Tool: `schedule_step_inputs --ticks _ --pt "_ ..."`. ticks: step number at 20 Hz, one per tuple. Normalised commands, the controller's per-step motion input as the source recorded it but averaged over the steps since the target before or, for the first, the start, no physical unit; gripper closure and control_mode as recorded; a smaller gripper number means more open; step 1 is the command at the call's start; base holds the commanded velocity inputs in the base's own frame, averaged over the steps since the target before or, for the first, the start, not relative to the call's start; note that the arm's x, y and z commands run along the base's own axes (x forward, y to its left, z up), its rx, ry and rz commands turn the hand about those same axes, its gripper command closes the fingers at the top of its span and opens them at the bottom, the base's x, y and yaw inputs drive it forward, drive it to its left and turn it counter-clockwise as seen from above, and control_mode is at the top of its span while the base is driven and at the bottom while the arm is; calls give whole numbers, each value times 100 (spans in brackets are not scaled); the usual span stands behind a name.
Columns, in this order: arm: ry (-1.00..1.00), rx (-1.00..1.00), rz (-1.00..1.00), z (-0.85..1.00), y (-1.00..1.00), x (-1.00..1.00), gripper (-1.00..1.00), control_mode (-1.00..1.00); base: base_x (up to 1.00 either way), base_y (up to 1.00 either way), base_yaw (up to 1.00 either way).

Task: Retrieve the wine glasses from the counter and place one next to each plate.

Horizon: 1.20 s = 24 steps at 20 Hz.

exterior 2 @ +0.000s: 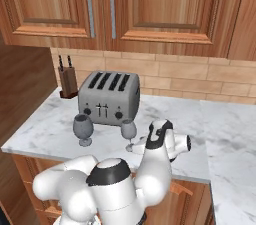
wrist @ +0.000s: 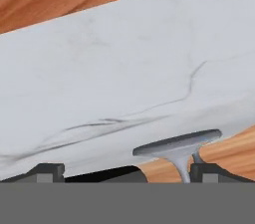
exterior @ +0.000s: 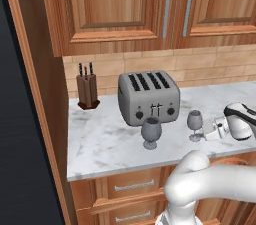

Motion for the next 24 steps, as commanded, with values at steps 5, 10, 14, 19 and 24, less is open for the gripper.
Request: schedule_step_inputs --ticks 5,10,14,19,24 --pt "0 0 0 -27 58 0 -100 -100 0 0 0" --pt "-2 0 0 -23 63 -38 -100 -100 0 0 0" --pt "-1 0 2 -14 51 -33 -100 -100 0 0 0" --pt "0 -2 0 1 82 0 100 -100 0 0 0" --pt "-1 0 0 29 19 -13 100 -100 0 0 0"
